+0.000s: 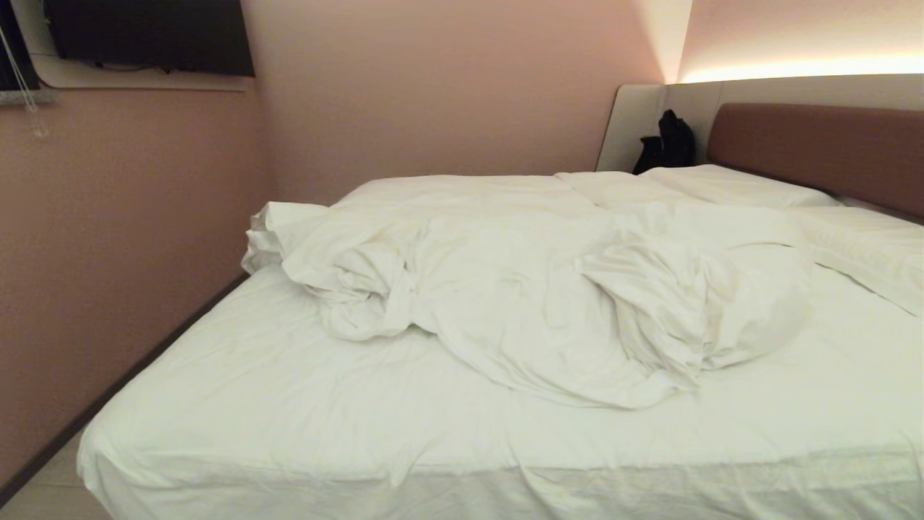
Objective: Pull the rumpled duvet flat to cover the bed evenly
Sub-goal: Hold the folded corner of the quilt
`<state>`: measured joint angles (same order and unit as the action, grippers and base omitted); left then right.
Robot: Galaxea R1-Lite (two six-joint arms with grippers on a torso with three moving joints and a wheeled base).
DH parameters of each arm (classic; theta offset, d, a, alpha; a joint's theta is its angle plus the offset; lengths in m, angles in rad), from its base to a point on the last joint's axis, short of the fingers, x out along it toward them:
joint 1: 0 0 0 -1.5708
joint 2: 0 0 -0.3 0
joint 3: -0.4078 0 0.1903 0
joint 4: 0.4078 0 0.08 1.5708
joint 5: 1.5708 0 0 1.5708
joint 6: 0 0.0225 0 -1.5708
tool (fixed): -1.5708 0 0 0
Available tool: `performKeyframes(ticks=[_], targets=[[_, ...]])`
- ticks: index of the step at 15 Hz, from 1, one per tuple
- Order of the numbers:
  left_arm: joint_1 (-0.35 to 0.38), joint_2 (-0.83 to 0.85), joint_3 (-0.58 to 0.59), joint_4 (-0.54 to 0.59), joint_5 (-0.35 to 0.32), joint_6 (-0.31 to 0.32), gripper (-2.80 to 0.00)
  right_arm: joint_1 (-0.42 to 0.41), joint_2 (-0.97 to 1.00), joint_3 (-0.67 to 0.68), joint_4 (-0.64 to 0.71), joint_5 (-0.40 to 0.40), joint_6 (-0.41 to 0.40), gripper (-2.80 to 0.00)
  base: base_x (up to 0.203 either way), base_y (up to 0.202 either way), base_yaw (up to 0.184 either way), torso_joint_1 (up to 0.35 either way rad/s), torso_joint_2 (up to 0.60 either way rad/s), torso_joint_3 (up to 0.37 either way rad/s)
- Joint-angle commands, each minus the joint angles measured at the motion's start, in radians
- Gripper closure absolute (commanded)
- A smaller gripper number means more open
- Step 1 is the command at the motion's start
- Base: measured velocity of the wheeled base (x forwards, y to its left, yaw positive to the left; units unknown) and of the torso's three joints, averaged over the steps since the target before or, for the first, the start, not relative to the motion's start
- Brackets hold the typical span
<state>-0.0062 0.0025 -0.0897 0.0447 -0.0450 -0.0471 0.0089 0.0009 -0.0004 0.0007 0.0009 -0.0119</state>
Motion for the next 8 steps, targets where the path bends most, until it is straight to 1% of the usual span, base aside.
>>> performKeyframes(ticks=[1,3,6,8], targets=[[0.000,0.041,-0.091,0.063,-0.031,-0.007,0.00,0.000,0.001,0.000,0.000,0.001,0.000,0.00,0.000,0.000,0.000,0.000,0.00,0.000],[-0.001,0.112,-0.129,0.072,-0.071,-0.038,0.00,0.000,0.001,0.000,-0.001,0.000,0.000,0.00,0.000,0.000,0.000,0.000,0.00,0.000],[-0.006,0.336,-0.222,0.051,-0.146,-0.179,0.00,0.000,0.001,0.000,0.000,0.001,0.000,0.00,0.000,0.000,0.000,0.000,0.00,0.000],[-0.008,0.537,-0.289,0.000,-0.202,-0.266,0.00,0.000,0.001,0.000,0.000,0.000,0.000,0.00,0.000,0.000,0.000,0.000,0.00,0.000]])
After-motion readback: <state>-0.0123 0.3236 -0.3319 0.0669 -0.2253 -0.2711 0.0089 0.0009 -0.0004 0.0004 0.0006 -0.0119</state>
